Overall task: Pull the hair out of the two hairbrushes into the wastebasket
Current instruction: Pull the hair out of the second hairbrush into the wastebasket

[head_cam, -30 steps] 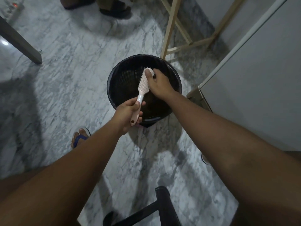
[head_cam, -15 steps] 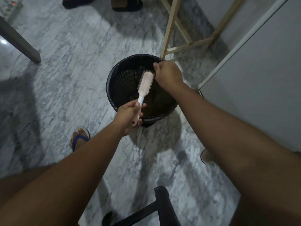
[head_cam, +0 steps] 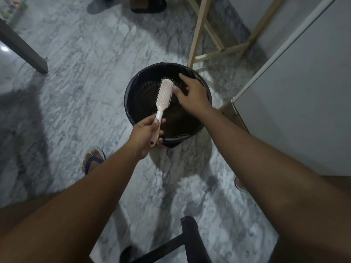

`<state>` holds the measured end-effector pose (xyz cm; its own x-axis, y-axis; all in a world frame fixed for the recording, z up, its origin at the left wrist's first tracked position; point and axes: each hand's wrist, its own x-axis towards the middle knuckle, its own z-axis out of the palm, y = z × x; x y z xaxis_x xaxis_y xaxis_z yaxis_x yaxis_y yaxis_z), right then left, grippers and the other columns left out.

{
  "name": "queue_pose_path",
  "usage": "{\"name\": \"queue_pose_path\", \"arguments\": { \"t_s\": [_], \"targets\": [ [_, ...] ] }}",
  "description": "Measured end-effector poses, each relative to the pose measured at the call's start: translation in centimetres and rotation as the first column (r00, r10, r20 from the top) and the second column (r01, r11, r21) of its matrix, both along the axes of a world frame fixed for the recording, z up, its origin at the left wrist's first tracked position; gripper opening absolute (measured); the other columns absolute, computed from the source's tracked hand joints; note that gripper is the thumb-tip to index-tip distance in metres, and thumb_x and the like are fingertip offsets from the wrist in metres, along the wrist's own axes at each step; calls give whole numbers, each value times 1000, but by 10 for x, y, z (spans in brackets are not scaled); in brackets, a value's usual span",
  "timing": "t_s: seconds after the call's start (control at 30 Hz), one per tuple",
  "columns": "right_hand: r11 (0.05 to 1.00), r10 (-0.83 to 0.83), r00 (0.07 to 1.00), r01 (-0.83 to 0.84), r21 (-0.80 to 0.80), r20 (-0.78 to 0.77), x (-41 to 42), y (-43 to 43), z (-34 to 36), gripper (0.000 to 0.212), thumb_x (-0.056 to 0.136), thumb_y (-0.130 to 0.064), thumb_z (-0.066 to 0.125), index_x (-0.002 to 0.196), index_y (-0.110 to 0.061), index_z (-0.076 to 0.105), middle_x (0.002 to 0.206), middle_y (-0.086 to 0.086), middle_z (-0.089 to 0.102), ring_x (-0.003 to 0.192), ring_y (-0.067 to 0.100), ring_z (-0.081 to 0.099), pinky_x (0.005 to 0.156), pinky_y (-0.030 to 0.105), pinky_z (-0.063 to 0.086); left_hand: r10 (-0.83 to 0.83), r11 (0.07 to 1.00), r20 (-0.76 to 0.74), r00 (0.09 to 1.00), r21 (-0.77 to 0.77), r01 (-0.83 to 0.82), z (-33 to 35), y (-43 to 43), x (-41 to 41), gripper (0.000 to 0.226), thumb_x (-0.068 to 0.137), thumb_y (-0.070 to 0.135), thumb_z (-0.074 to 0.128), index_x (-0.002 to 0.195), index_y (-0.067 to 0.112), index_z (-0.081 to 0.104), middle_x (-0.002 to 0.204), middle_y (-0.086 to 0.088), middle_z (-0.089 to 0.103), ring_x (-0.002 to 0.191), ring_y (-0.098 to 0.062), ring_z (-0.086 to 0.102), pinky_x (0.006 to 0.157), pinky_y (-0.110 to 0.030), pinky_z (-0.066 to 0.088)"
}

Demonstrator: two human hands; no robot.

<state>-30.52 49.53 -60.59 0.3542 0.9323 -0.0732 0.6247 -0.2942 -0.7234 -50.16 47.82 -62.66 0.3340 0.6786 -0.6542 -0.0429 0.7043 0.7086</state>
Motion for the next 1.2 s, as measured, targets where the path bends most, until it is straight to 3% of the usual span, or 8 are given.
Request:
{"name": "queue_pose_path", "arguments": {
  "t_s": [0.23,0.43,0.67,0.8,0.87,1.0,1.07,1.2],
  "targets": [
    [982,-144,986,131,137,89,-14,11,-6,45,82,-59,63,112,-28,74,102,-5,70,99,18,63,84,46,55,-36,996,-15,999,78,37,1,-1,0,32,103,13,49,132,21,61,118,-2,70,67,-12,54,51,-25,45],
    [981,-166,959,136,139,232,-17,7,-2,22,93,-38,62,97,-21,75,101,-5,68,107,21,58,90,44,42,-58,997,-32,998,56,60,0,-3,0,32,103,14,49,133,19,61,119,-2,71,68,-12,53,51,-25,45],
    [887,-164,973,74,456,160,-11,5,0,20,96,-23,57,104,-16,74,100,-4,74,95,19,66,81,50,52,44,999,24,999,-12,-43,1,-3,2,32,104,14,46,134,13,58,117,-3,70,63,-11,52,46,-25,44],
    [952,20,976,-85,294,217,-12,-2,-12,41,96,-26,59,134,-14,62,134,12,62,122,30,56,105,37,43,17,1000,32,999,21,-18,5,-2,3,31,103,15,49,132,17,60,121,-3,69,65,-11,52,47,-25,44],
    [975,75,979,-112,194,189,-15,-5,-13,45,95,-36,61,136,-18,61,140,16,55,127,30,50,104,35,42,2,999,38,999,39,-4,6,-2,5,32,103,15,49,132,19,61,120,-3,69,65,-10,52,48,-25,44],
    [974,3,1000,0,228,-11,-22,-5,-4,46,90,-40,68,132,-22,63,114,7,65,98,15,64,89,33,56,-15,998,43,999,61,13,9,-3,7,31,104,14,47,132,19,61,117,-2,68,65,-10,51,49,-24,44],
    [973,-78,989,103,208,-127,-23,-3,2,48,87,-42,72,130,-23,63,101,0,70,86,10,66,80,21,56,-29,997,33,999,77,27,11,-2,7,28,104,15,47,126,22,63,117,-2,68,65,-10,50,50,-24,44],
    [971,-179,967,204,123,-183,-21,6,7,43,87,-34,75,123,-11,70,97,3,77,88,9,71,79,14,51,-32,996,7,999,84,32,10,-1,5,28,104,14,48,125,22,63,120,-4,69,64,-10,51,48,-25,45]
  ]
}}
